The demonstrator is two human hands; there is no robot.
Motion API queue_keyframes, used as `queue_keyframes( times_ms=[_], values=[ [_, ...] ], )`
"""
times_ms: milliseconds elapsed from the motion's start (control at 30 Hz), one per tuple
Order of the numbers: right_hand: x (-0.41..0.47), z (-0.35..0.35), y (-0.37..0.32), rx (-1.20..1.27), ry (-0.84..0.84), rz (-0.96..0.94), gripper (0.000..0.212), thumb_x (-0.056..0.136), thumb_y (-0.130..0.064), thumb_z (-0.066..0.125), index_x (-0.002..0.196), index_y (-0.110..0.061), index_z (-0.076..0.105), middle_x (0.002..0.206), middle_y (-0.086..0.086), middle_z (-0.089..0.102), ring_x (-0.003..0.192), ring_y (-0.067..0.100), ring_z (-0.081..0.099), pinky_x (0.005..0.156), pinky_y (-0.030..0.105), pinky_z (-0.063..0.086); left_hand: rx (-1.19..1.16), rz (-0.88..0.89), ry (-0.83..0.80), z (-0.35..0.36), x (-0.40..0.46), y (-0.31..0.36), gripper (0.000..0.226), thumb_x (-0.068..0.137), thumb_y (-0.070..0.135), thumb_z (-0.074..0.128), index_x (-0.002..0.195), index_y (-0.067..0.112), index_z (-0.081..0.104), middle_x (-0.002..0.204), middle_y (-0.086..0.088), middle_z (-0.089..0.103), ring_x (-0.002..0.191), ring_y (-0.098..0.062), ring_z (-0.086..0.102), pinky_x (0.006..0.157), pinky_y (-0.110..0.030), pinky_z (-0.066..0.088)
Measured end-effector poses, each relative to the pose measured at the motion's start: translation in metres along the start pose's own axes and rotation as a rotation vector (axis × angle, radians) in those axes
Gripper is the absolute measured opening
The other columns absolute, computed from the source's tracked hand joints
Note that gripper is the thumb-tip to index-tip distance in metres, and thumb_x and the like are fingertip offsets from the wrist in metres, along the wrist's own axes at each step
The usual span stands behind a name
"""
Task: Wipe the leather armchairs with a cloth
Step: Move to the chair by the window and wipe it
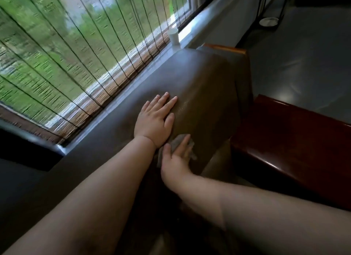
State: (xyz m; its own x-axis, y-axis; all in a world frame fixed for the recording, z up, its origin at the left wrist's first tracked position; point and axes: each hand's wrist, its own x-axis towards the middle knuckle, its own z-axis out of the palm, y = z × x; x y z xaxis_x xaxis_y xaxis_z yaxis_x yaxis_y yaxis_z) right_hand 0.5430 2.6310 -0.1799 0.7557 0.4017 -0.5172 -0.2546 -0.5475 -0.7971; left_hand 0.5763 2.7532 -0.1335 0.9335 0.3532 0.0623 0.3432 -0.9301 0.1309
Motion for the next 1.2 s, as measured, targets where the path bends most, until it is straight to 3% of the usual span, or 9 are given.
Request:
queue_keyframes(
  times_ms=[100,200,367,433,600,700,833,1033,1200],
  values=[
    [0.038,-0.038,-0.018,-0.018,0.154,0.001,0.078,0.109,-0.052,0.031,0.164,-0.022,-0.016,0.173,0.014,-0.013,0.159,0.037,0.0,0.127,0.051,0.005,-0.057,0.009,-0.115,-0.017,0.0,0.004,0.053,0.111,0.035,0.031,0.164,0.044,0.026,0.176,0.009,0.014,0.163,-0.014,0.006,0.132,-0.038,0.002],
    [0.047,-0.071,-0.041,-0.017,0.125,0.081,0.075,0.109,-0.055,0.026,0.164,-0.024,-0.015,0.174,0.01,-0.01,0.159,0.039,0.003,0.127,0.056,0.009,-0.093,-0.034,-0.185,-0.04,-0.026,0.0,0.053,0.114,0.032,0.032,0.165,0.045,0.024,0.176,0.011,0.009,0.163,-0.013,0.005,0.133,-0.039,0.006],
    [-0.059,0.016,0.011,-0.131,-0.107,-0.206,0.086,0.109,-0.052,0.034,0.16,-0.016,-0.025,0.17,0.015,-0.024,0.159,0.036,-0.01,0.128,0.052,0.003,0.087,-0.166,-0.015,-0.03,-0.134,-0.026,0.055,0.112,0.045,0.023,0.166,0.044,0.017,0.176,0.009,0.01,0.163,-0.014,0.004,0.13,-0.034,0.0],
    [-0.06,0.03,0.023,-0.201,-0.08,-0.127,0.093,0.106,-0.058,0.035,0.159,-0.018,-0.029,0.169,0.017,-0.026,0.159,0.038,-0.008,0.128,0.053,0.007,0.097,-0.161,0.057,-0.023,-0.143,-0.03,0.055,0.109,0.044,0.024,0.165,0.041,0.028,0.174,0.006,0.021,0.162,-0.016,0.014,0.132,-0.039,0.009],
    [0.019,-0.026,-0.019,0.109,0.133,-0.022,0.088,0.104,-0.065,0.032,0.161,-0.028,-0.023,0.172,0.008,-0.02,0.159,0.038,-0.005,0.126,0.054,0.007,0.09,-0.108,0.173,-0.01,-0.135,-0.037,0.056,0.107,0.045,0.029,0.162,0.038,0.036,0.171,0.006,0.032,0.161,-0.017,0.021,0.131,-0.044,0.018],
    [-0.004,-0.011,-0.005,0.019,0.077,-0.068,0.09,0.104,-0.065,0.031,0.159,-0.026,-0.029,0.171,0.008,-0.024,0.159,0.036,-0.006,0.127,0.052,0.011,0.079,-0.09,0.207,-0.009,-0.134,-0.042,0.056,0.107,0.044,0.033,0.161,0.037,0.039,0.169,0.006,0.034,0.16,-0.016,0.023,0.131,-0.043,0.018],
    [-0.067,0.036,0.029,-0.193,-0.171,-0.144,0.103,0.1,-0.07,0.036,0.149,-0.027,-0.044,0.164,0.005,-0.041,0.157,0.029,-0.022,0.128,0.05,0.003,0.062,-0.153,0.266,-0.009,-0.136,-0.044,0.059,0.103,0.046,0.036,0.159,0.03,0.045,0.168,0.0,0.038,0.158,-0.022,0.029,0.131,-0.048,0.015],
    [-0.009,-0.031,-0.002,-0.03,-0.048,-0.012,0.101,0.099,-0.072,0.041,0.159,-0.031,-0.03,0.171,0.006,-0.025,0.159,0.037,-0.01,0.126,0.056,0.006,0.172,-0.297,0.275,-0.004,-0.135,-0.03,0.071,0.094,0.058,0.039,0.158,0.027,0.047,0.166,-0.01,0.041,0.154,-0.032,0.034,0.126,-0.061,0.018],
    [-0.035,-0.019,0.018,-0.067,-0.202,-0.071,0.106,0.098,-0.07,0.044,0.154,-0.031,-0.037,0.169,0.003,-0.029,0.159,0.03,-0.012,0.127,0.048,0.004,0.279,-0.358,0.3,-0.002,-0.131,-0.028,0.072,0.094,0.06,0.039,0.161,0.031,0.042,0.166,-0.006,0.041,0.154,-0.03,0.037,0.124,-0.063,0.018]
  ],
)
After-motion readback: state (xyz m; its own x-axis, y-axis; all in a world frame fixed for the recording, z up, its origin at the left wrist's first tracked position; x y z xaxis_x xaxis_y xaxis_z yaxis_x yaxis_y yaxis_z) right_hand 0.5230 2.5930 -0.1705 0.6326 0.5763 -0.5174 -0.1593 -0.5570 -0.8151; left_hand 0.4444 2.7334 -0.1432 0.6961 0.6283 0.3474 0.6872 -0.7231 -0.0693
